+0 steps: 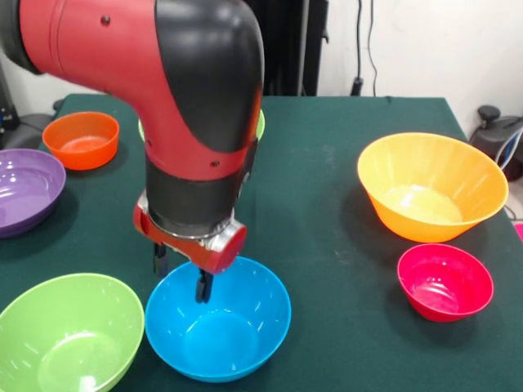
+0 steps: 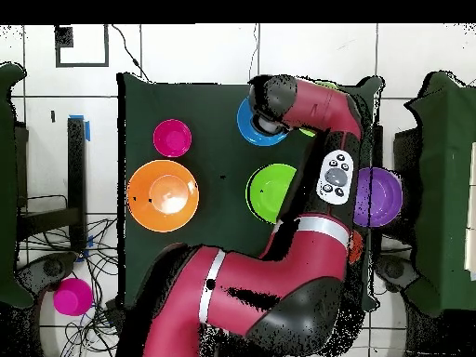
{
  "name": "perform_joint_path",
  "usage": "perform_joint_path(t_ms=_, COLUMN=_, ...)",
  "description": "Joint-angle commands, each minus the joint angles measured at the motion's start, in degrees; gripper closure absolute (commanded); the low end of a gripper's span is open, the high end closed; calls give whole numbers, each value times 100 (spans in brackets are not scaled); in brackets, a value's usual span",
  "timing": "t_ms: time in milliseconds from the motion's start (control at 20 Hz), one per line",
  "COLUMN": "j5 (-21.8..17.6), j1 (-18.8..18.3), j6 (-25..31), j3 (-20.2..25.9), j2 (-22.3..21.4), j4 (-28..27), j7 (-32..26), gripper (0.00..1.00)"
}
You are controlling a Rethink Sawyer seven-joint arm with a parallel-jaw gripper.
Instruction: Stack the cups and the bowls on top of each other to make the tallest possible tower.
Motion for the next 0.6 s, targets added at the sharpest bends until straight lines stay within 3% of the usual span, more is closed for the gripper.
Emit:
perform_joint_path(t_ms=50, j5=-39, j1=-6, j6=-166, j3=406, j2=445, j4=-190, j7=610, gripper=0)
perform_joint_path(t_ms=600, j5=-28, j1=-38, j6=-421, j3=370, j2=607, j4=-115, j7=666, gripper=0)
